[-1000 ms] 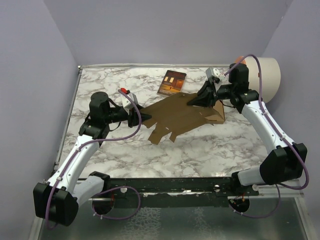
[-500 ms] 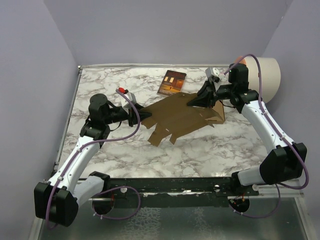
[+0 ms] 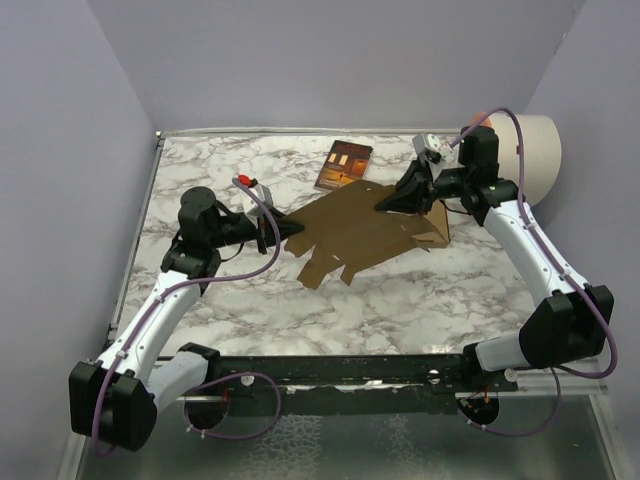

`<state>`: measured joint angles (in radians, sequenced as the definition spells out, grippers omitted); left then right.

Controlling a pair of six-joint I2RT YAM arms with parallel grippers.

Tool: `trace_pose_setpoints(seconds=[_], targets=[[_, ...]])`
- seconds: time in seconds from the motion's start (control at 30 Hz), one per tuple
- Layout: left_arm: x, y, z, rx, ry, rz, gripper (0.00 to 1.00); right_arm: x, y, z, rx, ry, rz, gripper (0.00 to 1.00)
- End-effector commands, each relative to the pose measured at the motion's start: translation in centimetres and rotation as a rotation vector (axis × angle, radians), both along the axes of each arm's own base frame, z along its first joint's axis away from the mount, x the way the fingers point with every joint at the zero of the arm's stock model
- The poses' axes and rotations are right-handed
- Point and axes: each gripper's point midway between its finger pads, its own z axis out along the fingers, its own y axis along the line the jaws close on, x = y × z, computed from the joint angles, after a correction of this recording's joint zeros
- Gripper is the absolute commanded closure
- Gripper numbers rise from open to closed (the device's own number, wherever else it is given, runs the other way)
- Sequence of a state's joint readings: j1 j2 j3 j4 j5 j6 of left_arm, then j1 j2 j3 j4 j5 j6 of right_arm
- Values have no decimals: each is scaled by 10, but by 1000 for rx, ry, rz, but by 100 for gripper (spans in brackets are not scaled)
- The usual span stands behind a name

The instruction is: Fold the paper box

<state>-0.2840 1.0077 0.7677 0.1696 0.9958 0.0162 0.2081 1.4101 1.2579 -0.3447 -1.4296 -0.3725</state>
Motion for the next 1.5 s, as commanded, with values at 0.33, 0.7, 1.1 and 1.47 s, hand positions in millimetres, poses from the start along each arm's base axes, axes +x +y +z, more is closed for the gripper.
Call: trace_pose_setpoints(seconds=[0.33,0.7,1.1,1.47], targets=[[-3,4,11,4,-55,5,100,6,-12,9,20,-26,-16,33],[14,15,9,29,109,87,100,51,-102,13,11,-34,-382,0],[36,39,-4,1,269,189,100,79,-123,-54,-46,45,-536,0],[37,44,2,-6,231,204,100,100,-130,-96,-26,242,-637,14]])
